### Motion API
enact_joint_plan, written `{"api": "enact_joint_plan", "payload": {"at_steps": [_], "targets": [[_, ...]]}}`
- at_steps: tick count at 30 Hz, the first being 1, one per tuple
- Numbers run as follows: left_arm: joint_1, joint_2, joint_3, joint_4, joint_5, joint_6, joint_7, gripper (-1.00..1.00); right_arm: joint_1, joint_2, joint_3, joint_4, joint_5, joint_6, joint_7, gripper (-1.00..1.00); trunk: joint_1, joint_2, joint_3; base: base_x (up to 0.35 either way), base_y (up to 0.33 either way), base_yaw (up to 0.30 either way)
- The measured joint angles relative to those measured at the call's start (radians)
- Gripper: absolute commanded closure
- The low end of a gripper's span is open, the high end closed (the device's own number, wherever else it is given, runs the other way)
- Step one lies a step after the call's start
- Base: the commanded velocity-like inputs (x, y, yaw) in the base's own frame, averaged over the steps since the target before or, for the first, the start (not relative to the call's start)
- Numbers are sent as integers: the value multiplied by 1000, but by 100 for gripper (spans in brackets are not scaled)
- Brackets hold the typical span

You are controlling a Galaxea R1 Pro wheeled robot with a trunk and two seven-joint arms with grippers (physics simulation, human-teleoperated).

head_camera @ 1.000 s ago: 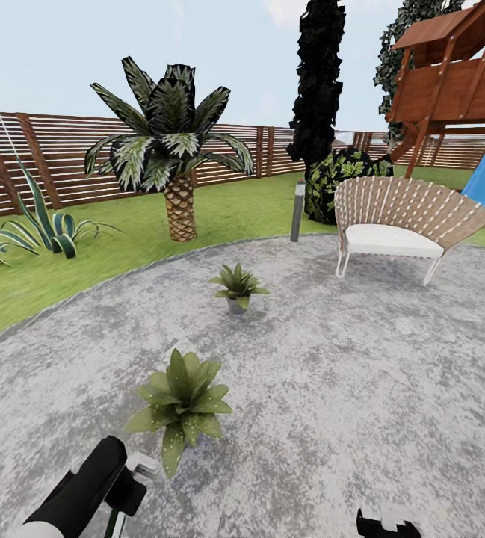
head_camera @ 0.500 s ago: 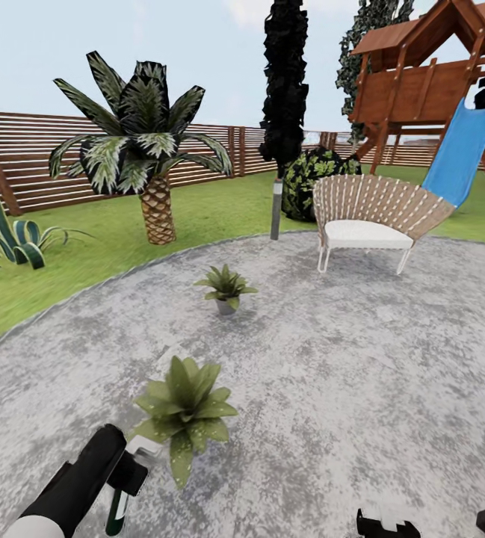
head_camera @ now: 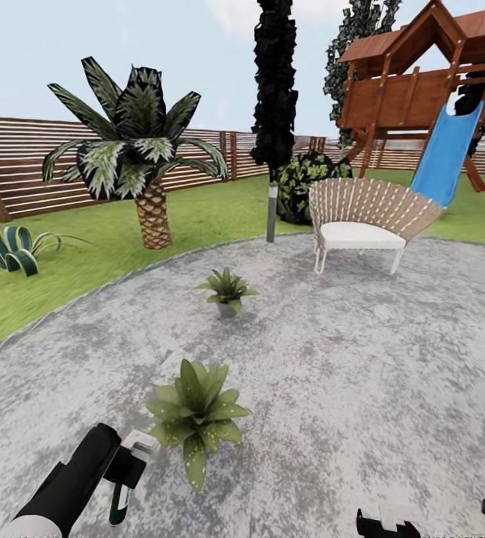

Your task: Pick up the pesticide atomizer in the garden and spray insectifuge to fully cover both potted plants in the garden.

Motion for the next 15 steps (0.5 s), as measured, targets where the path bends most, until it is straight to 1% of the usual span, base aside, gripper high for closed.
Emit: {"api": "enact_joint_plan", "payload": {"at_steps": [3, 5, 8, 13, 15], "targets": [[-8, 3, -1, 0, -2, 1, -1, 100, 0, 0, 0, 0, 0, 0, 0, -100, 0, 0, 4, 0, 3, -127], [-9, 5, -1, 0, -2, 2, 0, 100, 0, 0, 0, 0, 0, 0, 0, -100, 0, 0, 7, 0, 127, -127], [-7, 2, -2, 0, 1, 3, 0, 100, 0, 0, 0, 0, 0, 0, 1, -100, 0, 0, 12, 45, 278, -126], [-2, -2, -5, -1, 0, 2, 0, 100, 0, 0, 0, 0, 0, 0, -1, -100, 0, 0, 15, 194, 261, -33], [-1, -6, -10, 0, 1, 2, 0, 100, 0, 0, 0, 0, 0, 0, 0, -100, 0, 0, 15, 50, 327, -228]]}}
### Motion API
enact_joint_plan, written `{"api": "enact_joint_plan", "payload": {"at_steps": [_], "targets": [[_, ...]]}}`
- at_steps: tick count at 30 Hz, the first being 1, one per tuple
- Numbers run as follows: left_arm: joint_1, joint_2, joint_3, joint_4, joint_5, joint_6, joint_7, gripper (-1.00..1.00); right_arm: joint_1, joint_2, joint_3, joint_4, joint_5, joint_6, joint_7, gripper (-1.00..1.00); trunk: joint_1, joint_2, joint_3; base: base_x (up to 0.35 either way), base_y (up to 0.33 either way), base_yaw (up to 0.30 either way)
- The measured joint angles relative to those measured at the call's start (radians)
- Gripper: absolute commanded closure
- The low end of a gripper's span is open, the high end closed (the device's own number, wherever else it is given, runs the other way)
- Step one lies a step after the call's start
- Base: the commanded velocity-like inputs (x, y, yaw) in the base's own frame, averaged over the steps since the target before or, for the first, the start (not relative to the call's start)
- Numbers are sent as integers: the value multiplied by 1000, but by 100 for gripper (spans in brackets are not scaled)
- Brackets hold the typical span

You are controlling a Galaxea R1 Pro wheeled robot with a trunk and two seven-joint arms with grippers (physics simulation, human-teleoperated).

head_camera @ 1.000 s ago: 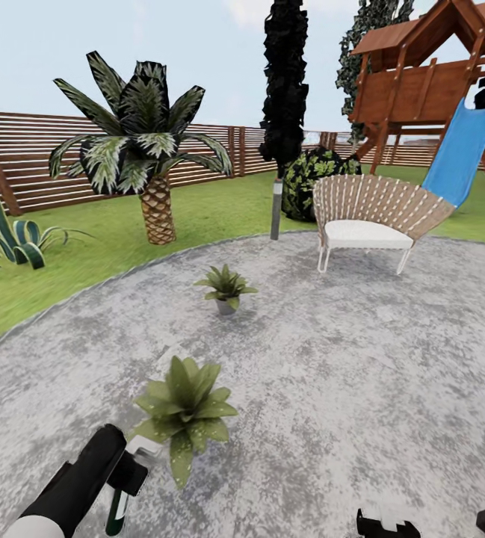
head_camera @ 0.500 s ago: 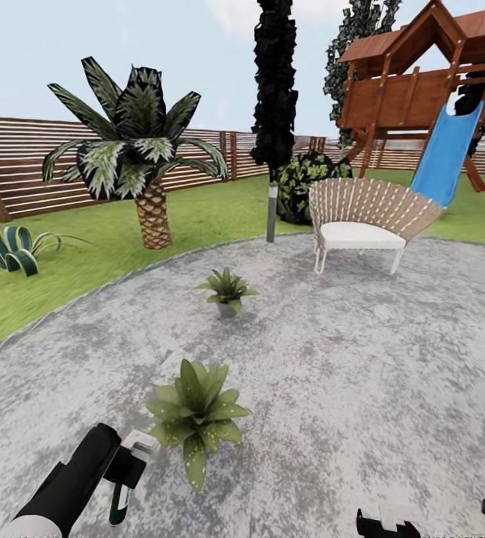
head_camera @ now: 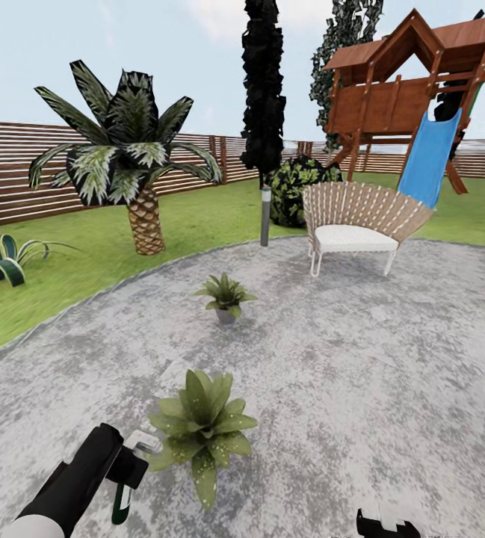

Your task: Pick up the pesticide atomizer in the garden and spray insectifuge to fully cover both potted plants in the garden.

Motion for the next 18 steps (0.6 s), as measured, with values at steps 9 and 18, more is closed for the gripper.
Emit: {"api": "enact_joint_plan", "payload": {"at_steps": [9, 18], "targets": [[8, 7, -2, 2, -3, -1, -1, 100, 0, 0, 0, 0, 0, 0, 0, -100, 0, 0, 0, -17, 294, -266], [33, 12, -15, 29, -26, -1, -17, 100, 0, 0, 0, 0, 0, 0, 0, -100, 0, 0, 0, -7, 15, -267]]}}
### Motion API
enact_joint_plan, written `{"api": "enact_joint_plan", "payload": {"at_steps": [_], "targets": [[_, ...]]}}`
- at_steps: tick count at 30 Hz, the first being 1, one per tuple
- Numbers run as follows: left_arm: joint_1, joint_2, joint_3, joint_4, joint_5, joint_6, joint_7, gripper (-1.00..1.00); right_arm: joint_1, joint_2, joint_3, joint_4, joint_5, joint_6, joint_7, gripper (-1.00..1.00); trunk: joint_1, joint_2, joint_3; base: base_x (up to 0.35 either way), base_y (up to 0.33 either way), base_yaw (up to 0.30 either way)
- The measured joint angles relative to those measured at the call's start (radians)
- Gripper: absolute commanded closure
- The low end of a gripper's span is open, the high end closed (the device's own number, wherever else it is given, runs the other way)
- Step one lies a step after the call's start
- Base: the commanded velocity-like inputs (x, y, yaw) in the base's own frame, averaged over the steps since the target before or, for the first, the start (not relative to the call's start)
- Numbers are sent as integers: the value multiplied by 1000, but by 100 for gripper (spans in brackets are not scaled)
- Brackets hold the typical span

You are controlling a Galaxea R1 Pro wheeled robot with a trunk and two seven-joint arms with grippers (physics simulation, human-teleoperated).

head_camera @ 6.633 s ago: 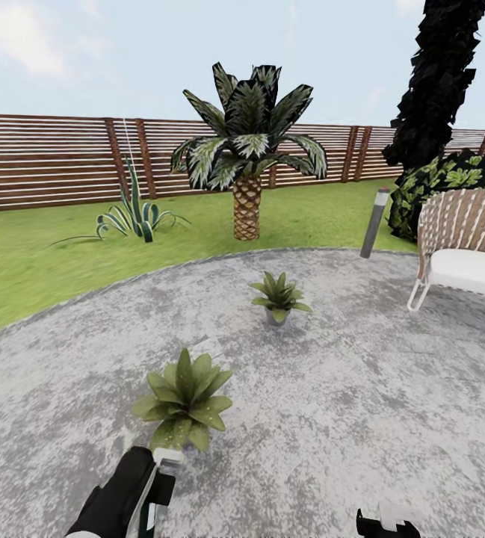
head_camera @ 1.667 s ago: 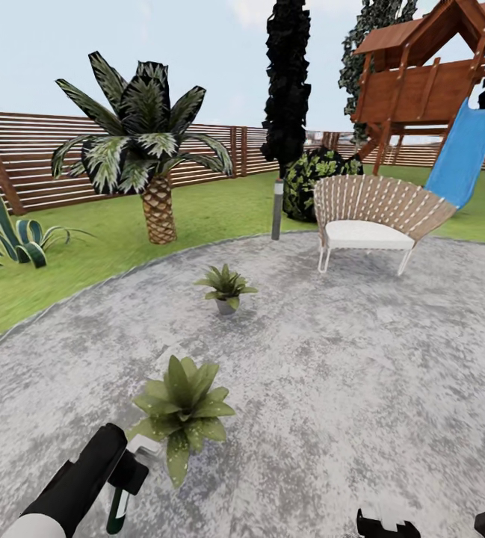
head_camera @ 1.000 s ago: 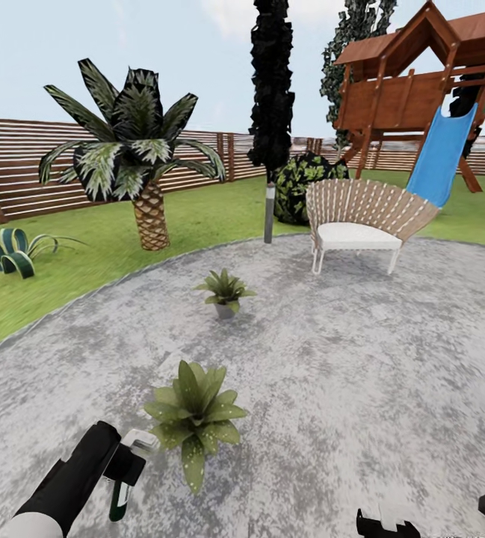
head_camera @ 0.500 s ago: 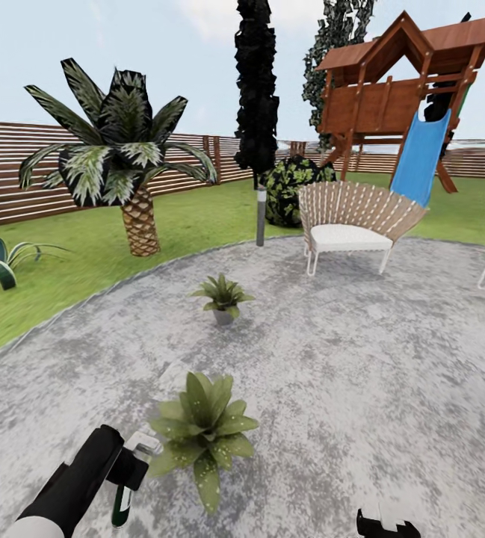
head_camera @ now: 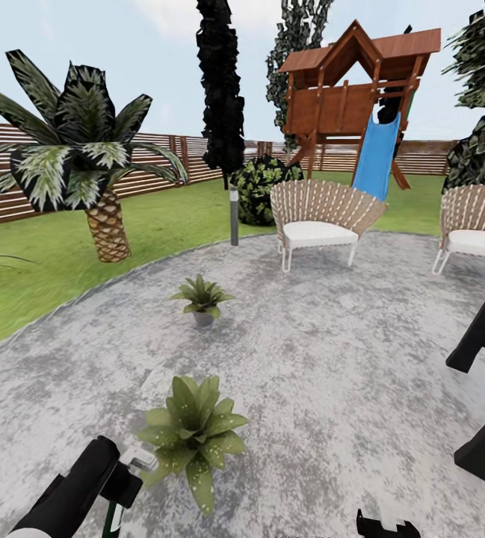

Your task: Pick up the pesticide atomizer in the garden and spray insectifuge to fully cover both potted plants in the garden.

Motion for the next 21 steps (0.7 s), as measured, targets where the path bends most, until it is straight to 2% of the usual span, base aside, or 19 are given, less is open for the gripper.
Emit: {"api": "enact_joint_plan", "payload": {"at_steps": [3, 4, 5, 8, 11, 16, 21], "targets": [[1, 13, -41, 1, -9, -1, -12, 100, 0, 0, 0, 0, 0, 0, 0, -100, 0, 0, 0, 0, 0, -184], [1, 24, -46, 1, -12, -1, -13, 100, 0, 0, 0, 0, 0, 0, 0, -100, 0, 0, 0, 0, 0, -49], [1, 51, -51, 1, -17, -3, -14, 100, 0, 0, 0, 0, 0, 0, -1, -100, 0, 0, 0, 0, 0, -31], [2, 76, -50, 0, -9, -2, -16, 100, 0, -2, 1, 1, 4, -1, 3, -100, 0, 0, 0, 0, 0, -12], [2, 79, -46, 1, -4, -2, -16, 100, 0, -3, 1, 2, 6, -2, 4, -100, 0, 0, 0, 0, 0, -1], [2, 69, -49, 0, -6, -2, -11, 100, 0, -2, 1, 1, 4, 0, 2, -100, 0, 0, 0, -92, 86, 0], [-8, 65, -45, 8, 6, 11, -29, 100, 0, -1, 0, 0, 0, 0, 1, -100, 0, 0, 0, -45, 312, -250]]}}
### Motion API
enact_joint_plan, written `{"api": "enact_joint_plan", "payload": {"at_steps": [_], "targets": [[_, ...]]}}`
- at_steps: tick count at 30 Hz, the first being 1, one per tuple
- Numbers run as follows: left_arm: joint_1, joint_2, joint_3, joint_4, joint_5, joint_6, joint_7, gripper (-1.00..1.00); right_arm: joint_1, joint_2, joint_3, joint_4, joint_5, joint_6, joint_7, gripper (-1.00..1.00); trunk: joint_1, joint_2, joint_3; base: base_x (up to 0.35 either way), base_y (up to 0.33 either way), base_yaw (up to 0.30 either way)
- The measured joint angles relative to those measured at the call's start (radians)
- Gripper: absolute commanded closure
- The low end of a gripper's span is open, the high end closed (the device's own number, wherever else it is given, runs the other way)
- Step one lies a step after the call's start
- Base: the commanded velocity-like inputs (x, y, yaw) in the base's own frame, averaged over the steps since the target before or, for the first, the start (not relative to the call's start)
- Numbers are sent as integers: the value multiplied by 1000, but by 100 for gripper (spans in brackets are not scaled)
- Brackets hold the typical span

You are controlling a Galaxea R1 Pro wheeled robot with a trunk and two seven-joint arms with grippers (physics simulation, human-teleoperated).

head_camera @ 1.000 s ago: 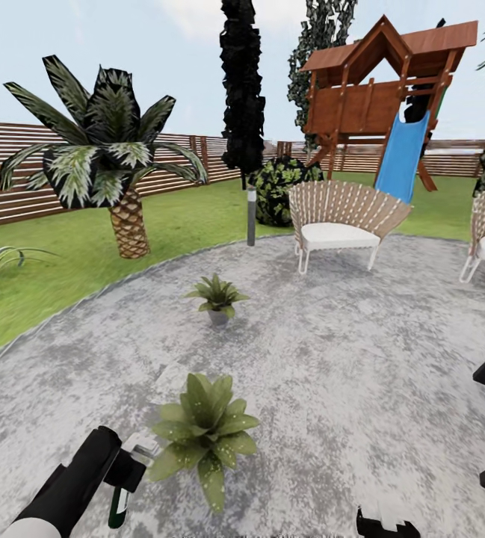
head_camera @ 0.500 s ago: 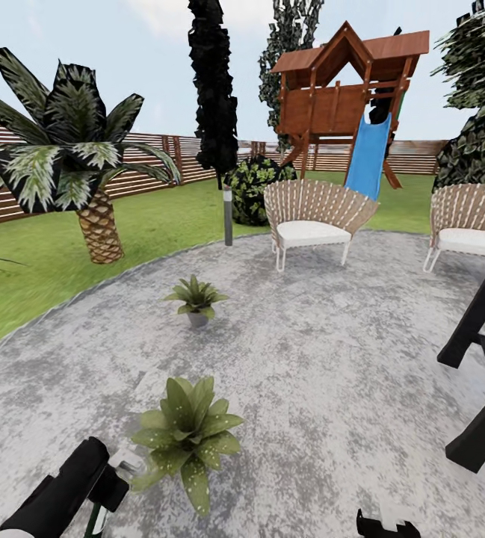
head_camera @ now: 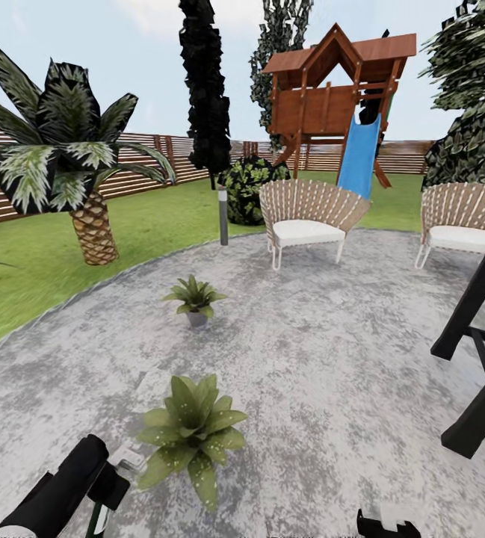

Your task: Pick up the pesticide atomizer in the garden and spray insectifuge to fully cover both potted plants in the garden.

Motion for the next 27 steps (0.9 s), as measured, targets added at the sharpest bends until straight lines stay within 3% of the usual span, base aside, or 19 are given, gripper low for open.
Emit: {"api": "enact_joint_plan", "payload": {"at_steps": [4, 10, 15, 18, 20, 27], "targets": [[-5, 10, -4, 5, -12, -8, -74, 100, 0, 0, 0, 0, 0, 0, 0, -100, 0, 0, 0, -1, 334, -287], [-4, 4, -12, 5, -41, -11, -88, 100, 0, 0, 0, 0, 0, 0, 0, -100, 0, 0, 0, 89, 309, -288], [6, 1, -20, 6, -46, -13, -88, 100, 0, 0, 0, 0, 0, 0, -1, -100, 0, 0, 0, -77, 51, -258], [7, 5, -56, 6, -47, -13, -88, 100, 0, 0, 0, 0, 0, 0, -1, -100, 0, 0, 0, -177, 4, -62], [9, 11, -105, 7, -48, -13, -88, 100, 0, 0, 0, 0, 0, 0, -1, -100, 0, 0, 0, -33, 1, -11], [10, 6, -120, 38, -44, -16, -86, 100, 0, 0, 0, 0, 0, 0, -1, -100, 0, 0, 0, -4, 0, -1]]}}
